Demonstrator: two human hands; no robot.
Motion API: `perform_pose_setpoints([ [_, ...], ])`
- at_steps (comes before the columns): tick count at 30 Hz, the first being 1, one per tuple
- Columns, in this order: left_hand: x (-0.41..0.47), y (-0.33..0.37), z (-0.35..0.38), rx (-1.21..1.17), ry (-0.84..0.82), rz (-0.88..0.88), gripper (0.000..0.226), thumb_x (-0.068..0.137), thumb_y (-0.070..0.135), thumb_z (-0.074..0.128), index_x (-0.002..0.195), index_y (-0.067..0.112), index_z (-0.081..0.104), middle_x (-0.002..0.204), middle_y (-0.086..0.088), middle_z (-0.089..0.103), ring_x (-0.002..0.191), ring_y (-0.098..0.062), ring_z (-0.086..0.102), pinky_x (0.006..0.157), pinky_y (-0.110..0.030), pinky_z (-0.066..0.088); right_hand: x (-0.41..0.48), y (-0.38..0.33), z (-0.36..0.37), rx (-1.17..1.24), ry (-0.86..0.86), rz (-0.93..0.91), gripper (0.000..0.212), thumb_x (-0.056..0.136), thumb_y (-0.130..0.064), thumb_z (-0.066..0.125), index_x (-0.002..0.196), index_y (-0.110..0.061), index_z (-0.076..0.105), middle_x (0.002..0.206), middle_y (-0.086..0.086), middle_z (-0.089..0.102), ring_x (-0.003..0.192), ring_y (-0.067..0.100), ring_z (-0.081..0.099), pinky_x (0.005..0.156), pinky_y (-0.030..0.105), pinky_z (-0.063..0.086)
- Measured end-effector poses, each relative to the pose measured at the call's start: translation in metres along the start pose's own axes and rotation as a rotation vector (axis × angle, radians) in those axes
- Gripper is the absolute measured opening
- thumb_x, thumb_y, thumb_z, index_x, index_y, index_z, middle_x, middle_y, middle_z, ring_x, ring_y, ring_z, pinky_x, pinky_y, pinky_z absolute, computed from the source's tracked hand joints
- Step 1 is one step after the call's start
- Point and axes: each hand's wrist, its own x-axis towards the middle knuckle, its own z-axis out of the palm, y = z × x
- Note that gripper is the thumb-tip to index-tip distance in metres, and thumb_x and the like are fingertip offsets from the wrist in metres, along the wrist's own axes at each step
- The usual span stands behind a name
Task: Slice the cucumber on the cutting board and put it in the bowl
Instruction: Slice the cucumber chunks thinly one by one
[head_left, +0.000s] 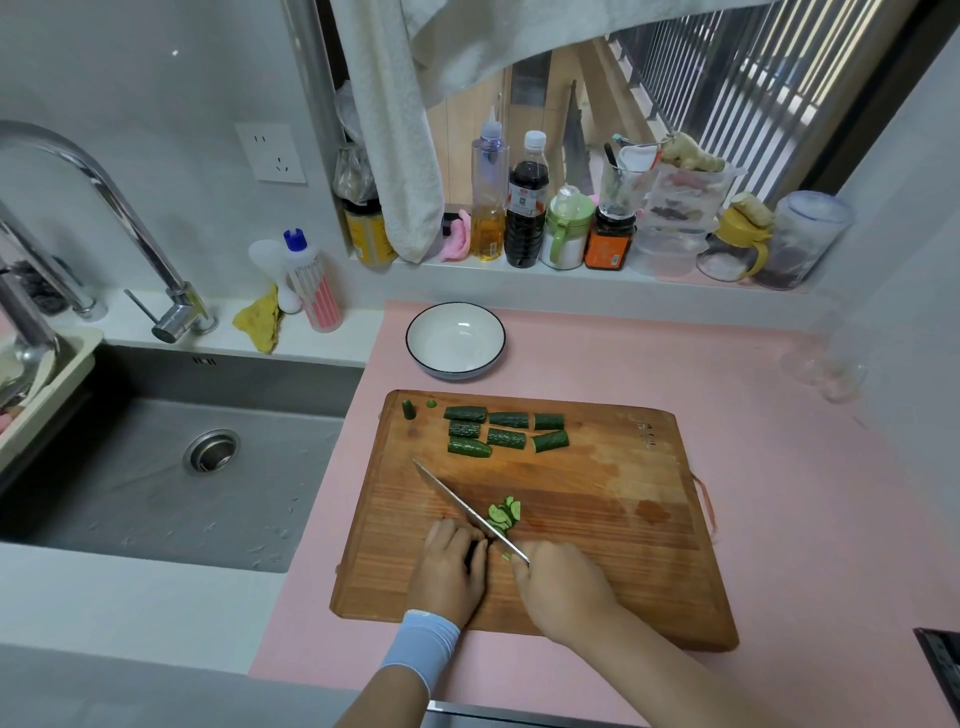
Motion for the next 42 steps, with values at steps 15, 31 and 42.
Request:
perform_pose_setpoints([
  [15,0.001,-0.001,0.0,-0.031,0.029,0.001,0.007,0.084,0.011,0.07,0.079,0.013,0.066,0.083,0.003,0.059,0.083,-0.011,0.052,0.084,-0.007,0.035,-0.01,0.005,-0.003,0.055,0.037,-0.004,0.027,0.102,-0.042,0.041,0.082,-0.028,0.053,0.083,-0.001,0.066,0.085,0.028,0.063,0.07,0.035,0.047],
  [31,0.0,-0.005,0.002,-0.015,0.006,0.01,0.011,0.079,0.005,0.076,0.08,0.012,0.068,0.083,0.003,0.059,0.083,-0.012,0.053,0.084,-0.009,0.037,0.0,-0.002,-0.001,0.034,0.01,0.029,0.028,0.102,-0.035,0.041,0.1,-0.021,0.066,0.092,0.002,0.071,0.09,0.028,0.065,0.065,0.031,0.039],
  [42,0.001,-0.007,0.004,-0.046,0.044,0.001,0.013,0.089,0.022,0.062,0.079,0.014,0.066,0.082,0.005,0.059,0.082,-0.01,0.051,0.083,-0.009,0.037,-0.009,0.002,-0.004,0.031,0.06,0.007,0.03,0.102,-0.041,0.041,0.1,-0.024,0.065,0.094,0.002,0.071,0.092,0.029,0.064,0.067,0.032,0.041],
])
